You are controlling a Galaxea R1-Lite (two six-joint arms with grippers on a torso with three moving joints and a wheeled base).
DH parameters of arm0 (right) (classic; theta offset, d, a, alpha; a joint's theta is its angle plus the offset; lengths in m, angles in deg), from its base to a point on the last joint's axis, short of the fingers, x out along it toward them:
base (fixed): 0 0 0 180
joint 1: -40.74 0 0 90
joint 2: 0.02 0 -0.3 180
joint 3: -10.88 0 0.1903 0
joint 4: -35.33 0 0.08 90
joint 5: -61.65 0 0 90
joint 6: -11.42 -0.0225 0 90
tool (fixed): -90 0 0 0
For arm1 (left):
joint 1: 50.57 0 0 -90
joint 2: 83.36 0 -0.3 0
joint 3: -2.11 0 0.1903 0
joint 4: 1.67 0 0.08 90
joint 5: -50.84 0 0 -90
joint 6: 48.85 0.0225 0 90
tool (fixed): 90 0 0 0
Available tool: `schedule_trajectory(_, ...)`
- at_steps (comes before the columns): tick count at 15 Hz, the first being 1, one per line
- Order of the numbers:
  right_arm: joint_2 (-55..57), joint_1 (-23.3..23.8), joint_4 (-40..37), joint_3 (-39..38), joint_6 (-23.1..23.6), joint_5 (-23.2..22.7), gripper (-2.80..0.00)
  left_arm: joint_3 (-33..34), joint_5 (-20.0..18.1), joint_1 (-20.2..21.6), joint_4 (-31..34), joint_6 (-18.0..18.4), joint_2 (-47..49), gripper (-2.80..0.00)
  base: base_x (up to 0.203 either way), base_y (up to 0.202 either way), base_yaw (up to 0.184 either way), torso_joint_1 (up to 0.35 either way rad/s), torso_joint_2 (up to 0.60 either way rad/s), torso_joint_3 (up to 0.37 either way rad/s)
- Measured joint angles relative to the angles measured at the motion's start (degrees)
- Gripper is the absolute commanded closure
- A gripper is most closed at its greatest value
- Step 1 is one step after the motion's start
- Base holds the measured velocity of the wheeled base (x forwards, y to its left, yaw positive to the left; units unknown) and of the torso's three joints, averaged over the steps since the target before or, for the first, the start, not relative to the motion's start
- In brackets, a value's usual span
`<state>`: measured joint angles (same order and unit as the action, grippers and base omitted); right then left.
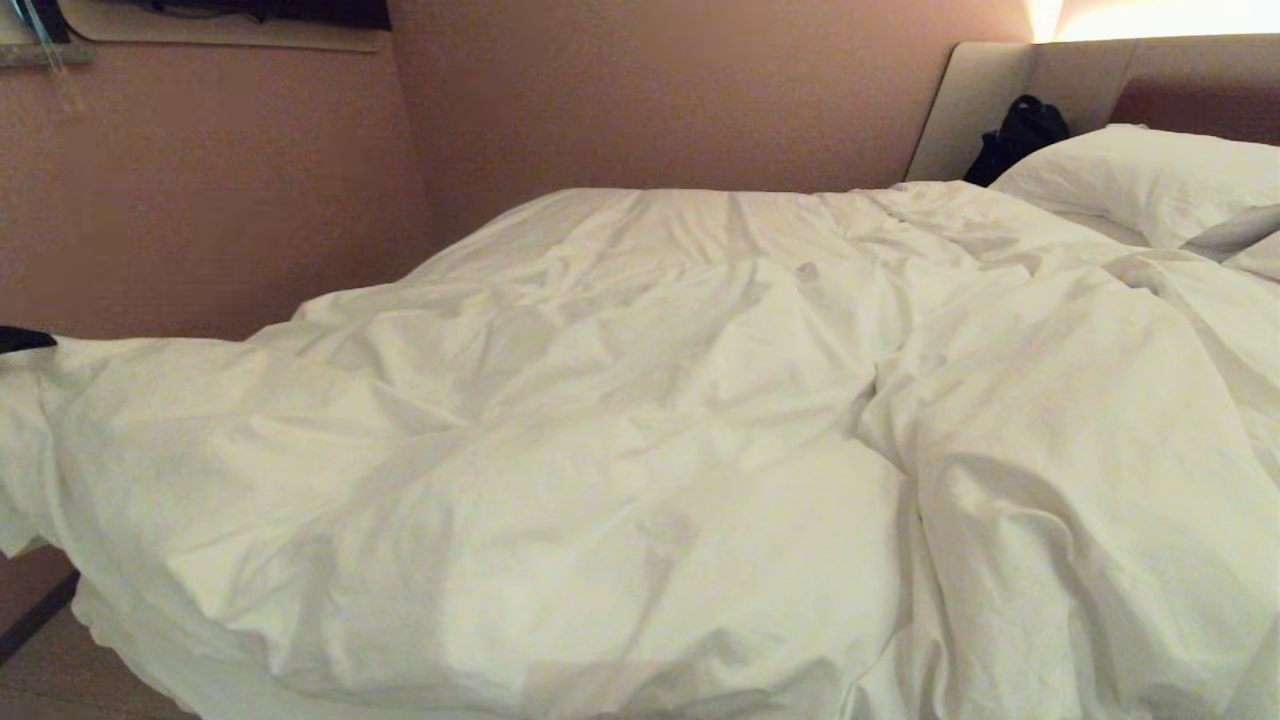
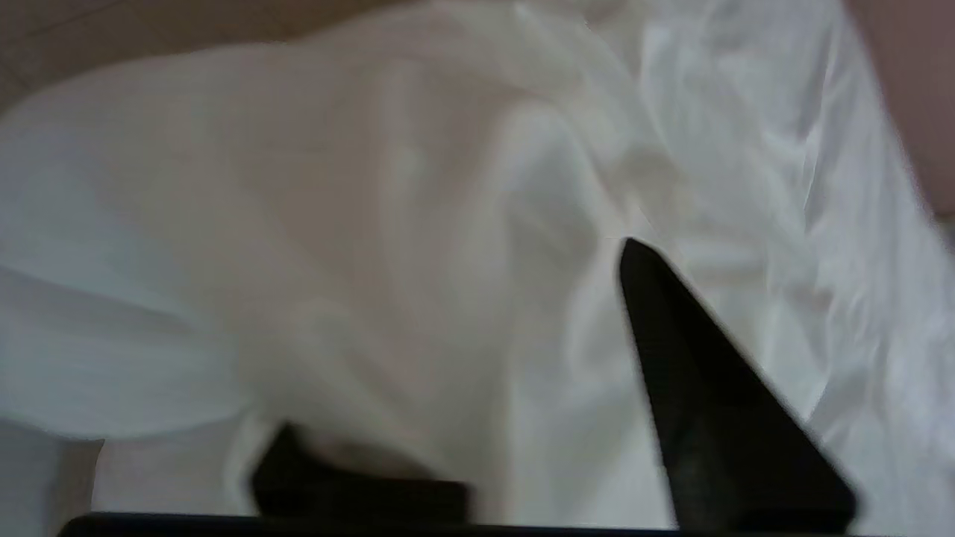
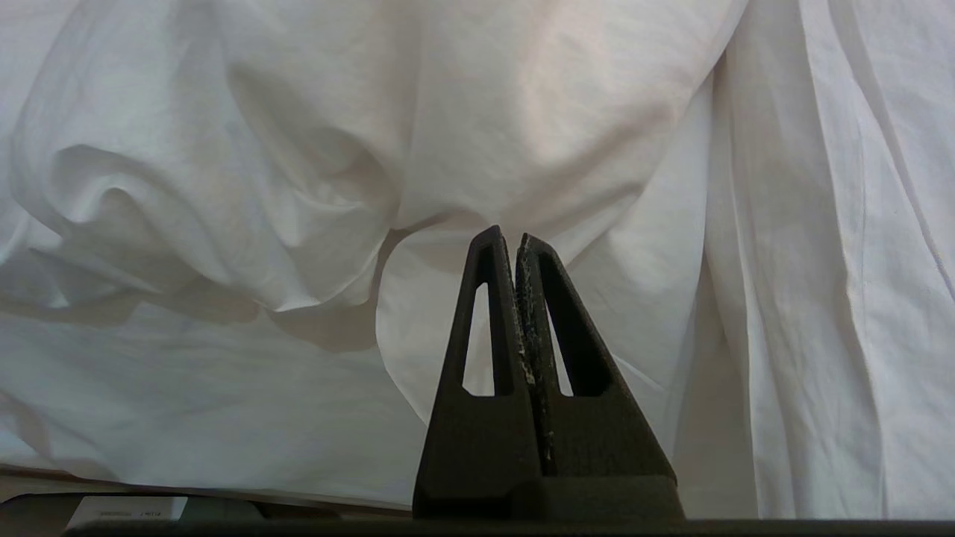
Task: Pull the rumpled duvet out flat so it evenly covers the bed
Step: Flatten the corners of the folded blanket
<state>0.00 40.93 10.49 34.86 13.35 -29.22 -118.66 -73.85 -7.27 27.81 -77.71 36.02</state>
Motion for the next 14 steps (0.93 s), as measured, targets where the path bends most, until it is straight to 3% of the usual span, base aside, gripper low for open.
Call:
schedule_trajectory(4,0.00,0.00,-0.01,0.00,-0.02,0.02,0.00,14.52,0.02,2.00,0.03,11.86,-8.47,-2.80,0.000,0.000,0.000,0.000,0.00,0.000)
schedule_trajectory(8,0.00,0.00,0.00,0.00,-0.02,0.00,0.00,30.91,-0.11,7.39,-0.30,23.90,-15.43,-2.80,0.000,0.000,0.000,0.000,0.00,0.000)
schedule_trajectory(14,0.00,0.00,-0.01,0.00,-0.01,0.03,0.00,46.98,-0.24,11.46,-2.87,31.19,-20.96,-2.80,0.000,0.000,0.000,0.000,0.00,0.000)
